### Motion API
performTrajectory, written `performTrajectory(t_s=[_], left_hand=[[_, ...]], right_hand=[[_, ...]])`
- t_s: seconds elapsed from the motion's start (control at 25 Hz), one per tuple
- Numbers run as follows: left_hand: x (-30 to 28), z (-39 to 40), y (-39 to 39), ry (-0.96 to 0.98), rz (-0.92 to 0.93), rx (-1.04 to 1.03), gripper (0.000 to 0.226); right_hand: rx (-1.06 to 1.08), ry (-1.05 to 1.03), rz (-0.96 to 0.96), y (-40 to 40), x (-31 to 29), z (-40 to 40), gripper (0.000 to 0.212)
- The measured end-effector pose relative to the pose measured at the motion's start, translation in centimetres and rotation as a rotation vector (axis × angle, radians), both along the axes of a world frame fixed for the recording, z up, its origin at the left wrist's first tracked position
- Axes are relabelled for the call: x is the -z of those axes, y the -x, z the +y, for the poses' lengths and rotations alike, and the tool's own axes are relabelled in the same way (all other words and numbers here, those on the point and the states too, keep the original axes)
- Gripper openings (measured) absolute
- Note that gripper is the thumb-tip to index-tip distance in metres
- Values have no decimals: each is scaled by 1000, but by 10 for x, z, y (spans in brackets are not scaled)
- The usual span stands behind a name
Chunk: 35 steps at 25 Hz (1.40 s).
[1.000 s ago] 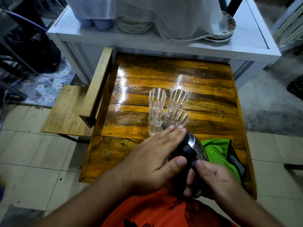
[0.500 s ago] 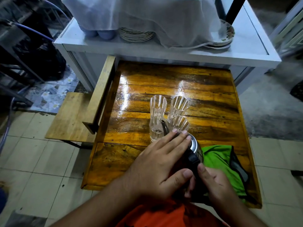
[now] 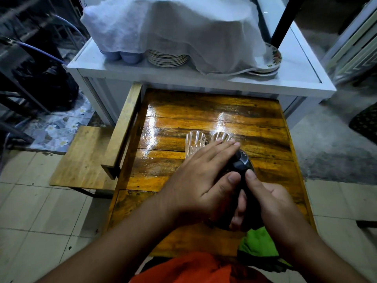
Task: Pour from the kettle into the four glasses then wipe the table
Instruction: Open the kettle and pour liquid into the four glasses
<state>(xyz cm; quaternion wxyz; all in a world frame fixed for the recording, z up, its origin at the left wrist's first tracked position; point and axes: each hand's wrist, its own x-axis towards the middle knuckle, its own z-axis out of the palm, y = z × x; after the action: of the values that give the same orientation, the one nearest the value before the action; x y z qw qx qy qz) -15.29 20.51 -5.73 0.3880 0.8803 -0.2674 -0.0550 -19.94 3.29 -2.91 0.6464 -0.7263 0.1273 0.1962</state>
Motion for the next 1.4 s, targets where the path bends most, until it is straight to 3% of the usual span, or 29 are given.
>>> performTrajectory(t_s=[0.52, 0.68, 0.88, 1.4], left_hand=[[-1, 12, -33, 53, 135, 9, 70], [-12, 17, -47, 153, 250, -6, 63], [-20, 18, -66, 236, 416, 12, 69], [-42, 15, -101, 188, 499, 66, 78]], right_hand=[[-41, 268, 116, -42, -30, 7, 67], [-58, 333, 130, -49, -37, 6, 68], [-81, 411, 106, -60, -48, 4, 65], [-203, 539, 74, -92, -70, -7, 61]])
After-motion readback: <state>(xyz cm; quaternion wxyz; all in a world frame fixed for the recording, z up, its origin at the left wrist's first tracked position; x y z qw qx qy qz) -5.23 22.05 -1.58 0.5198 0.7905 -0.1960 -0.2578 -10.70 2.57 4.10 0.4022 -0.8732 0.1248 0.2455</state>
